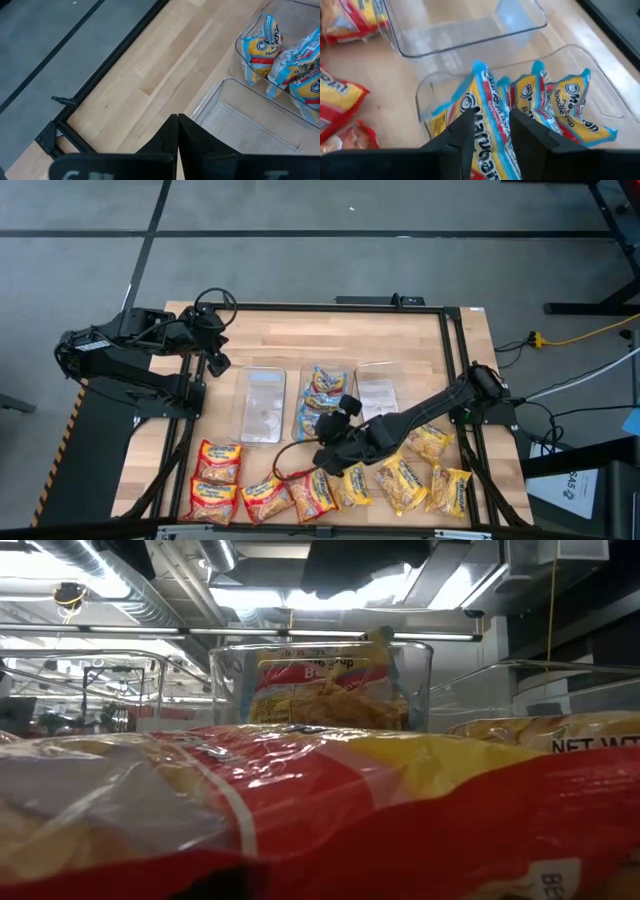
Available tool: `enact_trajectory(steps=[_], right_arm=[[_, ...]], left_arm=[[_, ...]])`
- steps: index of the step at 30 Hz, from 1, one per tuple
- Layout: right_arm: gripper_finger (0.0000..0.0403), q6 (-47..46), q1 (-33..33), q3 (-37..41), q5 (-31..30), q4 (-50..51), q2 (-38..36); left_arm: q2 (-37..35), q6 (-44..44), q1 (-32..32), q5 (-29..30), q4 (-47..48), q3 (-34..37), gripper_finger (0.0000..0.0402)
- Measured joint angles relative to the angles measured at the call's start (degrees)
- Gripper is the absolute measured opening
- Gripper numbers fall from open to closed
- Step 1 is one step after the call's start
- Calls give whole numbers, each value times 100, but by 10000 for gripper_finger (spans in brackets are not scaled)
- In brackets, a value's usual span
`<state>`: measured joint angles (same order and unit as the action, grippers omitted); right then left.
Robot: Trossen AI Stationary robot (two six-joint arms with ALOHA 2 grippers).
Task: Sort Maruchan noodles
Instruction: Put the blue noodle pack into the middle transparent bin
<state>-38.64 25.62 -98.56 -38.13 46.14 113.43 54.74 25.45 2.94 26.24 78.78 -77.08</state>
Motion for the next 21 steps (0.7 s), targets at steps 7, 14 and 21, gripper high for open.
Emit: enact_trajectory(steps=[7,14,21], right_arm=[[115,3,-401,11,454,34,9],[115,-8,-590,11,1291,9,9],[115,-133,-573,10,1625,7,27]], left_arm=[[2,-4,0,0,0,-1,0],[1,-17,-1,1,0,-1,0],[2,-55,0,23,2,0,0]])
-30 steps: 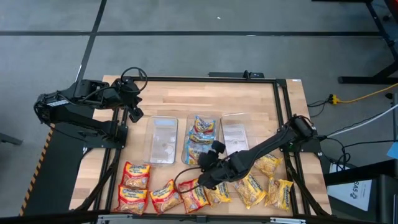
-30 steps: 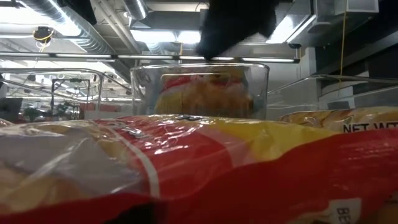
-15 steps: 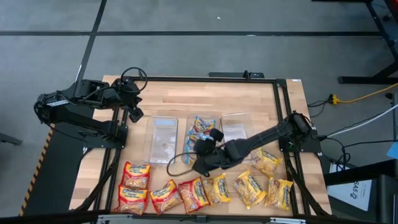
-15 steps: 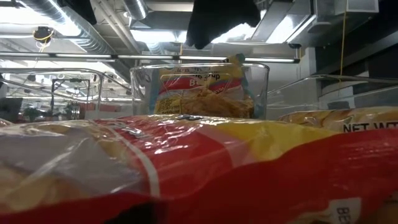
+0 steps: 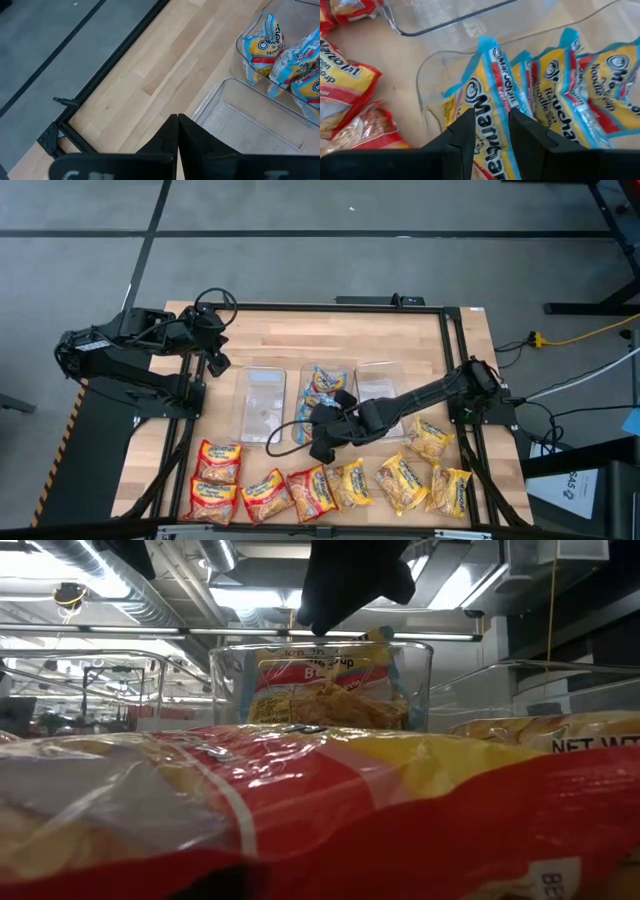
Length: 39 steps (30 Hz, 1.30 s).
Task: Sort Maruchan noodles
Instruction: Put the blue noodle pack into the middle transparent bin, then put the yellow noodle pack into the right transparent bin
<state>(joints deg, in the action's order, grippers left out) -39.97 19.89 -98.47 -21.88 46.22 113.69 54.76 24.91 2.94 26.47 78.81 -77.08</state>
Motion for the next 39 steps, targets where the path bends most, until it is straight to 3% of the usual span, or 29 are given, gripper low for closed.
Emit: enact_trajectory(steps=[9,16,21,30,34,36,39], right_arm=[[115,-37,-5,-15,529,-12,490],[115,-181,-5,-28,606,48,345],[115,-174,-1,-473,467,340,204],[115,-357,-100,-1816,-925,2679,201],[115,-343,-183,-2483,-978,4189,200],[115,-238,-205,-2538,-976,4346,129],[115,4,-266,-2185,-466,4319,-254]], left_arm=[[1,-4,-2,1,2,-1,0],[-2,-4,0,3,2,-2,0],[1,-4,-2,1,2,0,0],[1,4,0,3,3,-1,0],[0,4,-2,1,4,-1,0],[-1,6,0,3,4,-1,0],[-2,11,0,3,7,4,0]])
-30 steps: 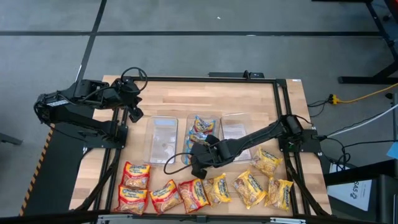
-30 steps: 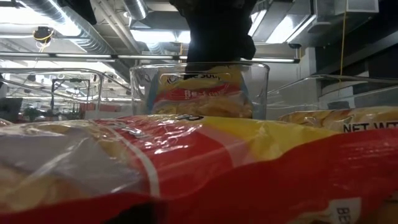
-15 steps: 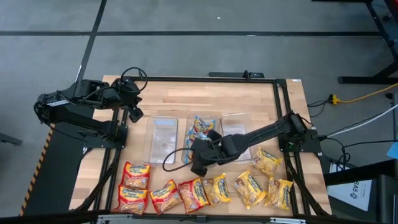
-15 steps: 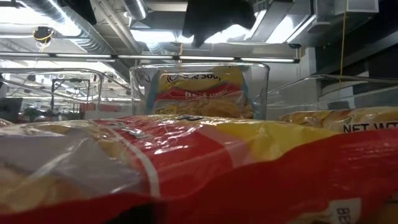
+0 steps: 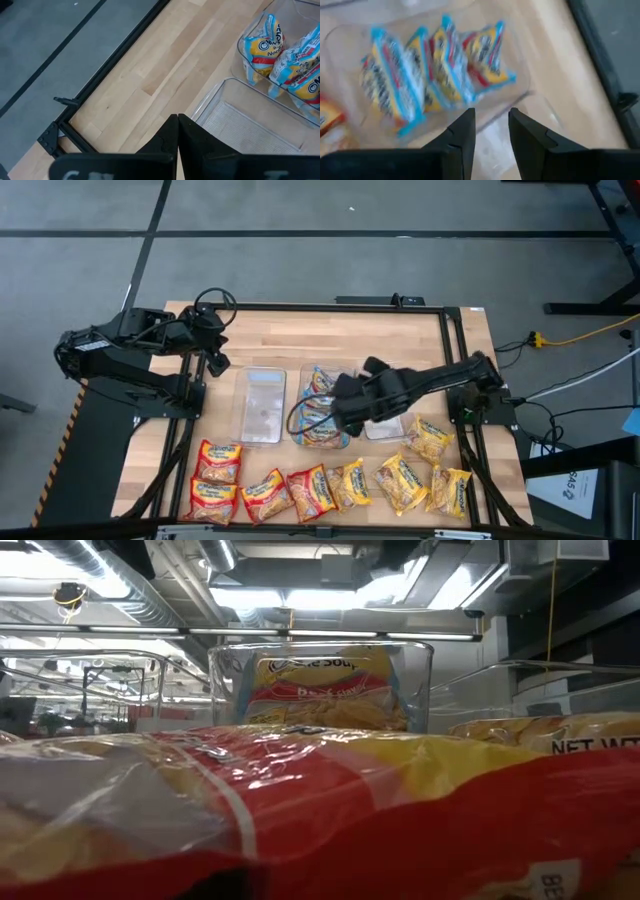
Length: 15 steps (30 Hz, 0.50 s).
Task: Sort Maruchan noodles
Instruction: Put the yellow noodle pack into the right transparent bin
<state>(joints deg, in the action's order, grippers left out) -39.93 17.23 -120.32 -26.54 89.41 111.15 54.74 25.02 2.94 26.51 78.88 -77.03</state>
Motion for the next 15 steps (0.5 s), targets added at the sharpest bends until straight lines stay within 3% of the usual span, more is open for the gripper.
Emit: enact_trajectory(steps=[3,7,11,15], right_arm=[[115,-321,-12,853,-86,12,-533],[115,-1386,58,2498,418,53,-1501],[115,-2689,439,4313,1300,-68,-2719],[115,-4010,1049,5586,2083,-330,-3899]], left_arm=[[0,26,0,2,2,77,0],[-1,44,-2,16,-9,342,0],[-2,46,0,104,-161,779,0],[4,12,-2,102,-626,1237,0]])
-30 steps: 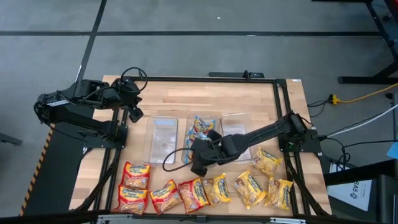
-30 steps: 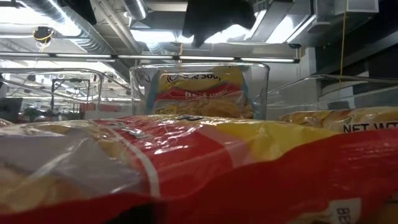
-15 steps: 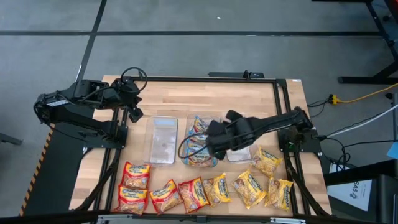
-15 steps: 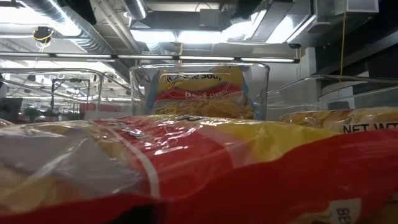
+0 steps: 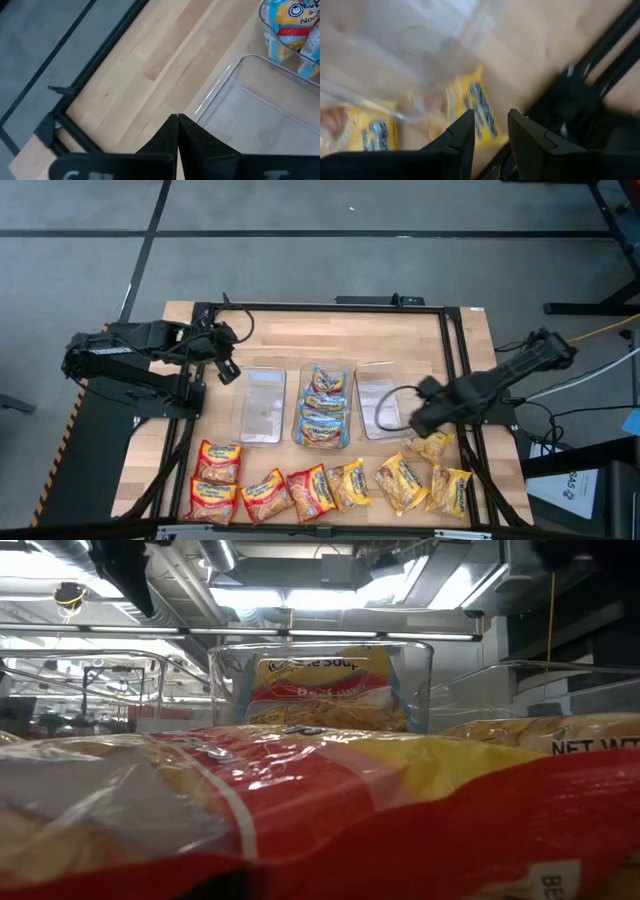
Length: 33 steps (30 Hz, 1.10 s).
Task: Sort Maruchan noodles
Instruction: Put the yellow noodle pack into the right transparent bin
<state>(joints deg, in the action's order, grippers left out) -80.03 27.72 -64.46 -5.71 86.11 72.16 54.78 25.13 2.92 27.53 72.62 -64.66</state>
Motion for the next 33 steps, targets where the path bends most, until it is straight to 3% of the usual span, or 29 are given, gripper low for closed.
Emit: enact_trajectory(steps=[7,11,15,23,30,33], right_arm=[[115,-1339,817,1663,226,-1286,-1343],[115,-1558,998,2453,406,-2169,-1522],[115,-1207,1026,2982,823,-2747,-1461],[115,-824,1015,3377,777,-3162,-1388],[115,-810,1015,3665,825,-4172,-1276],[98,-852,1013,3667,825,-4200,-1213]], left_arm=[[-2,189,2,-157,-313,151,0],[-8,283,2,-160,-335,151,0],[-24,281,2,-162,-332,151,0],[-22,281,0,-170,-330,151,0],[-22,275,2,-169,-324,151,0],[-22,274,1,-168,-324,151,0]])
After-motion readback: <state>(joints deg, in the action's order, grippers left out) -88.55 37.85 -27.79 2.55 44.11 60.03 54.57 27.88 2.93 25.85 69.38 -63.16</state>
